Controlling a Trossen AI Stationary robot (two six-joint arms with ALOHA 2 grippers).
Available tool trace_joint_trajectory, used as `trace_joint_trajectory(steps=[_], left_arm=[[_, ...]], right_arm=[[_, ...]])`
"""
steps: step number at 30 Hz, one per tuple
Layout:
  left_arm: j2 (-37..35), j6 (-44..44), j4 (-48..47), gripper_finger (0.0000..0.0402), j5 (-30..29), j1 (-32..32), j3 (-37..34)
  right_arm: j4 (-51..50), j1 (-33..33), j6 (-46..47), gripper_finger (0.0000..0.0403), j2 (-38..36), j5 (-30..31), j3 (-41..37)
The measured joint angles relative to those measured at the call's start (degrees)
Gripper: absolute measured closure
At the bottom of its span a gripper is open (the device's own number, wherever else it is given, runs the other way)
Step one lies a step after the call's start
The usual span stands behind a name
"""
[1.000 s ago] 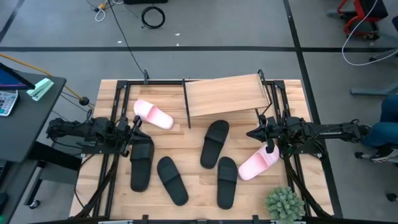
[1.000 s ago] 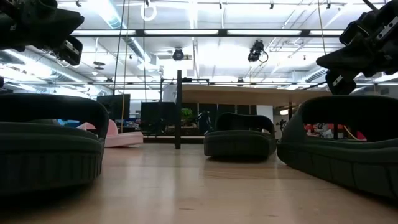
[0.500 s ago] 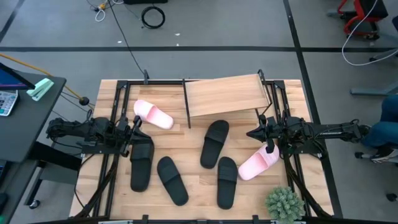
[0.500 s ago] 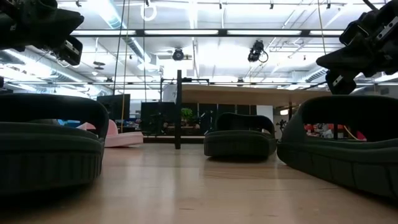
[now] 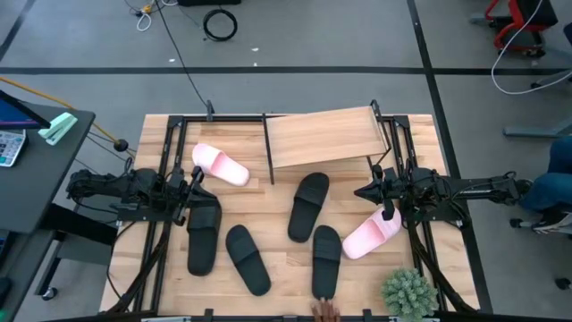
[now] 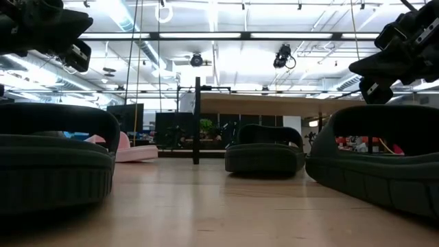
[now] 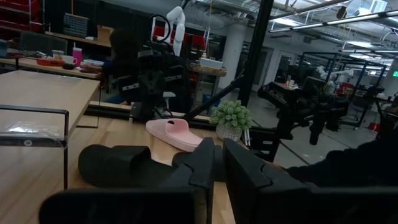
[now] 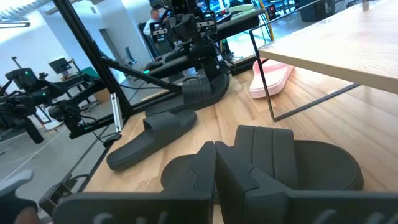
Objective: Pick and place slides into the shelf
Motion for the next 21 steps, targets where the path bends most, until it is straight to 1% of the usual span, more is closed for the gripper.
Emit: trace_joint_trajectory(steps=[8, 21], left_arm=[[-0.02, 0.0, 0.0, 0.0374, 0.0, 0.02, 0.02], [-0.01, 0.0, 0.02, 0.0362, 0.0, 0.0, 0.01]], right_arm=[[0.02, -0.02, -0.02, 0.0389, 0.0, 0.0, 0.0], [0.01, -0.01, -0.02, 0.0389, 0.01, 0.0, 0.01]])
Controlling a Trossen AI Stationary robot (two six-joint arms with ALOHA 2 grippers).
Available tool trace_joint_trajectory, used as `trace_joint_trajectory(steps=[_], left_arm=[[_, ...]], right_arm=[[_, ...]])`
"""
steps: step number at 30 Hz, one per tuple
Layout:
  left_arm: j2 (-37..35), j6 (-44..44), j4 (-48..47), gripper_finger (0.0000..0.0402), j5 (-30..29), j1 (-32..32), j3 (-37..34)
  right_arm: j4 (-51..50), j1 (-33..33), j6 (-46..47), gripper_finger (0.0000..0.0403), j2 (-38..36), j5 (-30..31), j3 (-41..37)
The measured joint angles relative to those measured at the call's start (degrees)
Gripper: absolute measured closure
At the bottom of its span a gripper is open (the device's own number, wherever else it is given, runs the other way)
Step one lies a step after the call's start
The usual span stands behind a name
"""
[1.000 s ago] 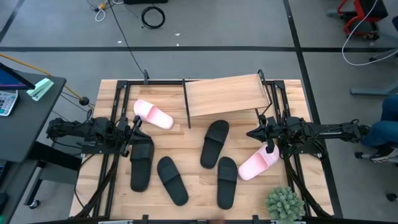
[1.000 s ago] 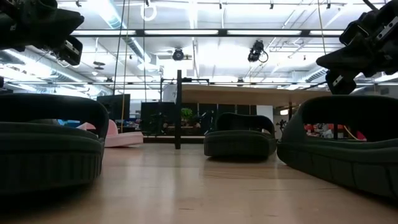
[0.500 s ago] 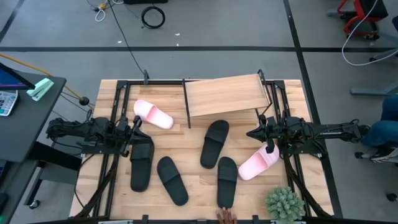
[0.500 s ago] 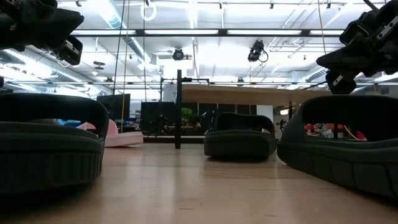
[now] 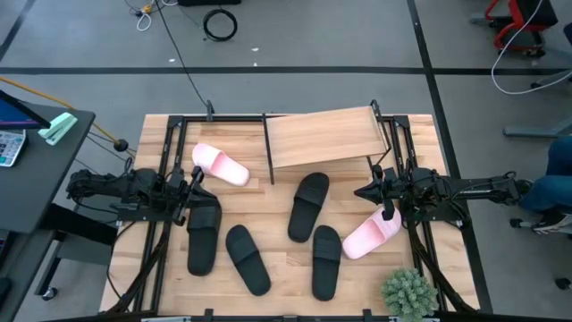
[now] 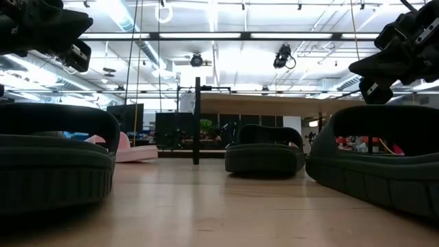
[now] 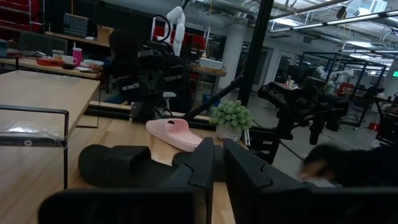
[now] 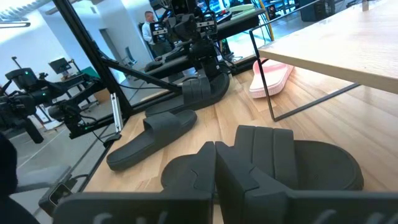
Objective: Pick and place slides into the shelf
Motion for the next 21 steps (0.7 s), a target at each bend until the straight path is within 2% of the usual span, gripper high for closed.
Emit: trace_joint_trajectory(steps=[9, 21], left_arm=[[-0.01, 0.0, -0.01, 0.0374, 0.0, 0.0, 0.01], [0.01, 0.0, -0.02, 0.0361, 0.0, 0.02, 0.01]], right_arm=[[0.0, -0.01, 0.0, 0.0389, 0.01, 0.0, 0.0], [0.0, 0.0, 0.01, 0.0389, 0.01, 0.0, -0.01]])
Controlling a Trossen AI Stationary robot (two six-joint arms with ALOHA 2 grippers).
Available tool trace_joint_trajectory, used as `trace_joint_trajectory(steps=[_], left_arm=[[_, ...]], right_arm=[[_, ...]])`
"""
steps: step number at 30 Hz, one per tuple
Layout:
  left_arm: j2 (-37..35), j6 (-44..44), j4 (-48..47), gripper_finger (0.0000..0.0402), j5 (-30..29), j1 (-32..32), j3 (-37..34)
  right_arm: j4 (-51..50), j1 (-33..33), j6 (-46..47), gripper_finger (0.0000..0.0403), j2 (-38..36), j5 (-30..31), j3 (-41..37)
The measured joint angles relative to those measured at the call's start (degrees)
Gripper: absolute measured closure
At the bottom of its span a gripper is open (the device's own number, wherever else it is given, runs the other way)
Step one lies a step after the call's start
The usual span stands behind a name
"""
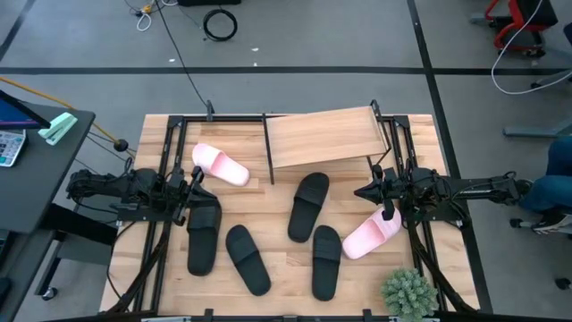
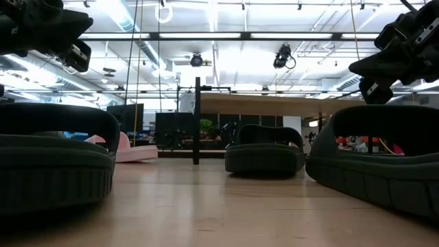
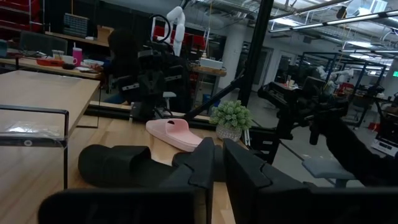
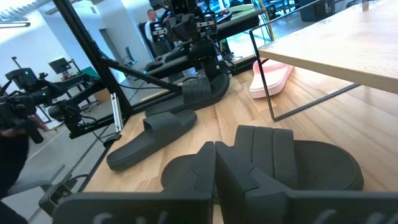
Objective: Pick and place slides into the shelf
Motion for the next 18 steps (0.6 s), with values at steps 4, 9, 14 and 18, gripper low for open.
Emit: trace_joint_trajectory(steps=[4, 9, 14, 18], left_arm=[[-0.02, 0.0, 0.0, 0.0365, 0.0, 0.0, 0.0], [0.0, 0.0, 0.02, 0.0372, 0.0, -0.01, 0.0], [-0.02, 0.0, 0.01, 0.0372, 0.0, 0.0, 0.0], [0.0, 0.0, 0.02, 0.0365, 0.0, 0.0, 0.0]], right_arm=[[0.01, -0.01, -0.01, 0.0389, -0.01, 0.02, 0.02], [0.0, -0.01, -0.01, 0.0389, -0.01, 0.0, 0.01], [0.01, 0.0, -0.01, 0.0389, -0.01, 0.0, 0.02], [0.2, 0.0, 0.01, 0.0389, 0.01, 0.32, 0.0]])
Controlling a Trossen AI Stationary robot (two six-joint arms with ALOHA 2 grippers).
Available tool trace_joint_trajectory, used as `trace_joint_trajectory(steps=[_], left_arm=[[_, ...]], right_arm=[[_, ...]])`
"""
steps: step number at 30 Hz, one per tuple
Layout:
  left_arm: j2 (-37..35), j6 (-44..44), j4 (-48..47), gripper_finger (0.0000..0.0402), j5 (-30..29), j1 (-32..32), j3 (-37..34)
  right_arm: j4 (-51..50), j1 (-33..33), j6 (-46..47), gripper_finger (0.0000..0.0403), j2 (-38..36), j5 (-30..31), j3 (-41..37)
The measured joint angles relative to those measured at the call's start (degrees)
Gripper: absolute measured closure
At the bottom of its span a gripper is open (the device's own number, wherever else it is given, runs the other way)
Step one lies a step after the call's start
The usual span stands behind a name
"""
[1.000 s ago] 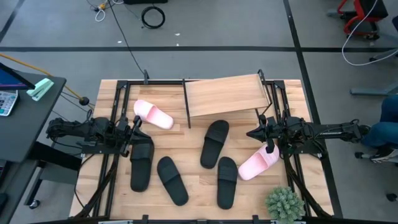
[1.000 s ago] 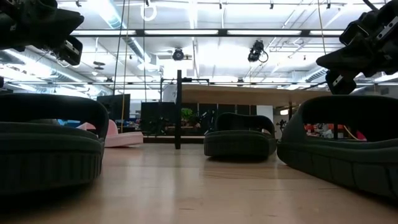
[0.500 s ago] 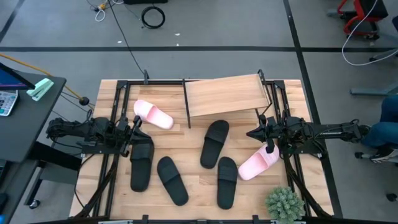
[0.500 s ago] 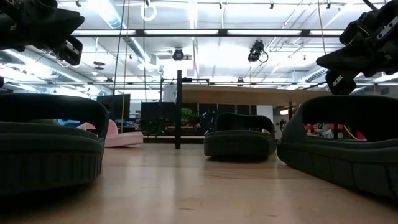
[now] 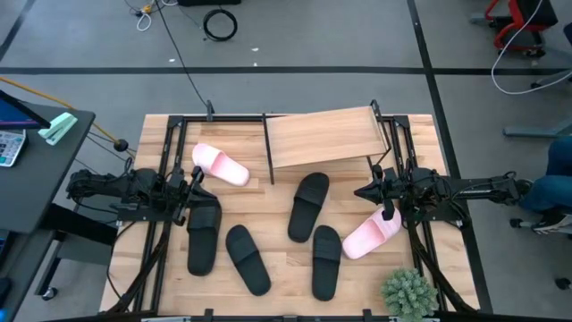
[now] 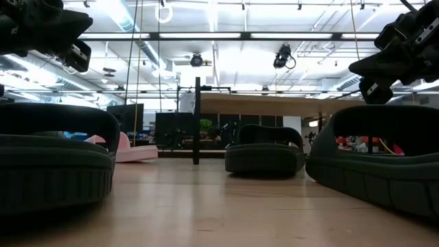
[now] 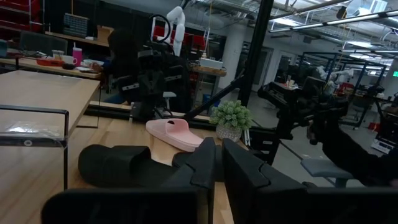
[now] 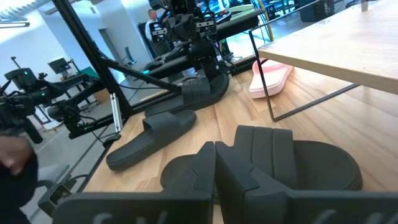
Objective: Pick and place slides into the shelf
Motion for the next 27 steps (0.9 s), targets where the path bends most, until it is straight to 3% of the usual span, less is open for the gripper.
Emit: trace_joint_trajectory(steps=[4, 11, 19, 27], left_arm=[[-0.01, 0.0, -0.02, 0.0361, 0.0, -0.01, -0.01], [-0.01, 0.0, -0.02, 0.0368, 0.0, 0.0, -0.01], [0.0, 0.0, 0.0, 0.0372, 0.0, 0.0, 0.0], [-0.02, 0.0, -0.01, 0.0361, 0.0, 0.0, 0.0]], right_arm=[[3.07, -0.05, -0.86, 0.0389, 0.02, 0.49, -0.07], [12.4, -0.03, -13.71, 0.0389, 0.05, 0.14, 0.97], [5.26, -0.03, -5.75, 0.0389, 4.6, 0.05, 2.47], [5.15, -0.03, -5.71, 0.0389, 5.55, 0.07, 2.56]])
